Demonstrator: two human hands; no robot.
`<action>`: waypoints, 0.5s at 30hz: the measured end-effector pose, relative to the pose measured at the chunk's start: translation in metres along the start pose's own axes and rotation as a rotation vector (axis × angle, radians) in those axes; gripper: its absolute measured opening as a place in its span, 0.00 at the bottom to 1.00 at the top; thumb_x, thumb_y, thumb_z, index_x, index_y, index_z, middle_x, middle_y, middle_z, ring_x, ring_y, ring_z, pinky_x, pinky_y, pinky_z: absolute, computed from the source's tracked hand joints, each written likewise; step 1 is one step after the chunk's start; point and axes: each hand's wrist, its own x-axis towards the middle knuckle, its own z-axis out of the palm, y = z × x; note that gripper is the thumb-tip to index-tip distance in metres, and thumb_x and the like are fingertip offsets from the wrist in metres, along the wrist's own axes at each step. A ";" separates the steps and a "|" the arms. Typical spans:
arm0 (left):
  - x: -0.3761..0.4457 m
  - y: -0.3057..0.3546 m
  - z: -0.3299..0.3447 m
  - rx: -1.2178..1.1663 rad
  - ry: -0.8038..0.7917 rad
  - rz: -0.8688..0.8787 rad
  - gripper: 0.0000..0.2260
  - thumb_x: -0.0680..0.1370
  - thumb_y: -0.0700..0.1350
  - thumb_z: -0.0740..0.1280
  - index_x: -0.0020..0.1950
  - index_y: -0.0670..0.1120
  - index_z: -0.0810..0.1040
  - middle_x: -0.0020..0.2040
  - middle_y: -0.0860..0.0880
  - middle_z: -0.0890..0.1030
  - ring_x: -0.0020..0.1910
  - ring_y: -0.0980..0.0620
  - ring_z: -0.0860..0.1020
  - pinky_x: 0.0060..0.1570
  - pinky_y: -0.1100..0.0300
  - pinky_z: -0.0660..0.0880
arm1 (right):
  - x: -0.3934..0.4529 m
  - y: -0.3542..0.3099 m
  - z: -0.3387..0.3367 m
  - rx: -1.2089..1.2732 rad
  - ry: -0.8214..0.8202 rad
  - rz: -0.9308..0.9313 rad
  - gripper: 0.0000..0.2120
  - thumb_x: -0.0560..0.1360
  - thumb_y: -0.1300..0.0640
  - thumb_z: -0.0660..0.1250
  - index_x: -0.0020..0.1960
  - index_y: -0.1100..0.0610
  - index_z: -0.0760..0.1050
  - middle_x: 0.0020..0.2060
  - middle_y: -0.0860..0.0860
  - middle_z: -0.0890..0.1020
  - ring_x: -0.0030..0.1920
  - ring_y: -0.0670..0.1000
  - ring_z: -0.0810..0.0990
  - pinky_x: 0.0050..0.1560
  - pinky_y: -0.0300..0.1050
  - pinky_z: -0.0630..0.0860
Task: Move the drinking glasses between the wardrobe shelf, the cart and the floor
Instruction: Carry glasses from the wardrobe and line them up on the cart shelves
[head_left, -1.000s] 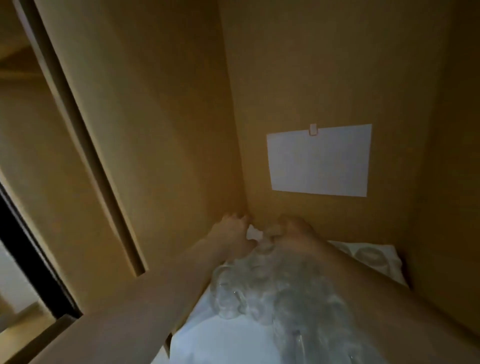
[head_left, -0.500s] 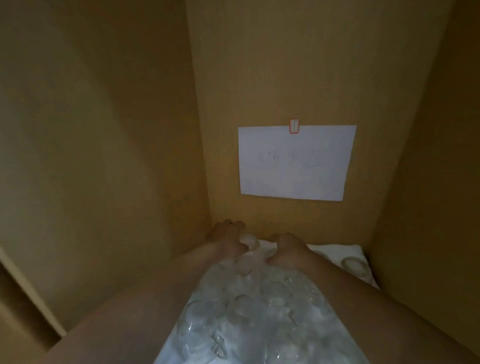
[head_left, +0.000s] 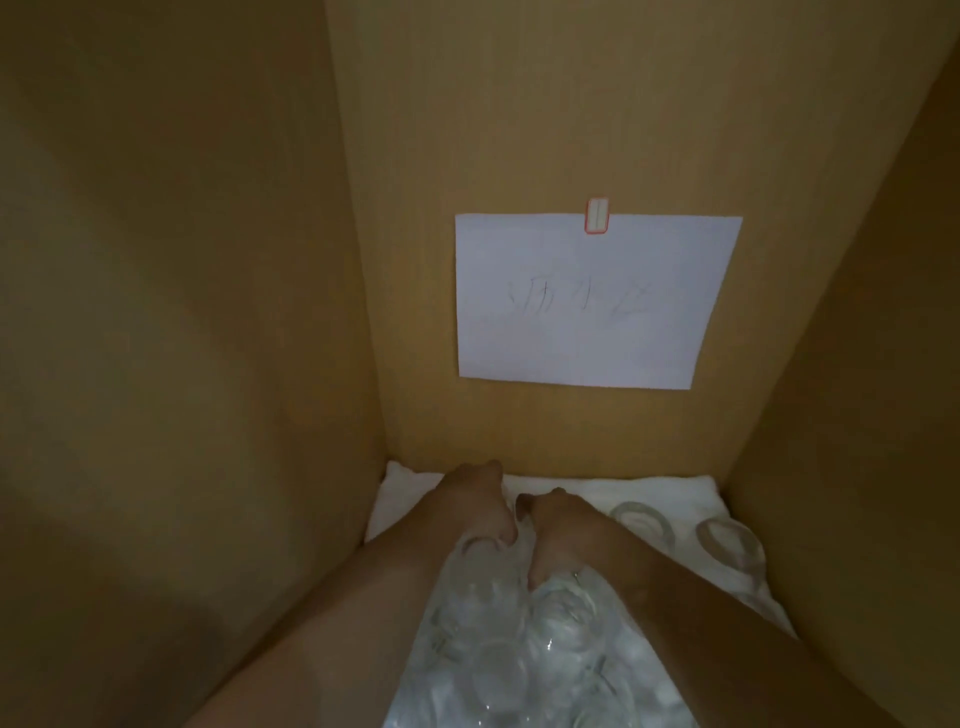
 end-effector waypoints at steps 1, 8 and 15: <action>0.000 0.001 0.003 -0.005 0.030 0.002 0.28 0.67 0.47 0.79 0.62 0.45 0.71 0.51 0.47 0.77 0.47 0.49 0.79 0.32 0.59 0.75 | 0.000 0.001 -0.002 0.020 -0.004 -0.003 0.36 0.62 0.51 0.82 0.65 0.52 0.72 0.47 0.48 0.79 0.44 0.47 0.81 0.31 0.37 0.76; 0.007 -0.001 0.005 -0.004 0.038 -0.023 0.32 0.66 0.47 0.79 0.65 0.46 0.69 0.54 0.46 0.76 0.51 0.47 0.79 0.36 0.59 0.77 | 0.002 0.008 0.002 0.124 0.001 -0.052 0.34 0.55 0.52 0.82 0.60 0.51 0.75 0.43 0.45 0.80 0.38 0.43 0.80 0.21 0.33 0.71; 0.009 0.003 0.003 -0.018 0.016 -0.072 0.31 0.67 0.47 0.80 0.64 0.48 0.69 0.51 0.48 0.74 0.48 0.49 0.79 0.34 0.60 0.76 | 0.007 0.010 0.003 0.117 -0.013 -0.089 0.32 0.58 0.52 0.81 0.59 0.51 0.75 0.42 0.45 0.79 0.37 0.43 0.79 0.18 0.31 0.68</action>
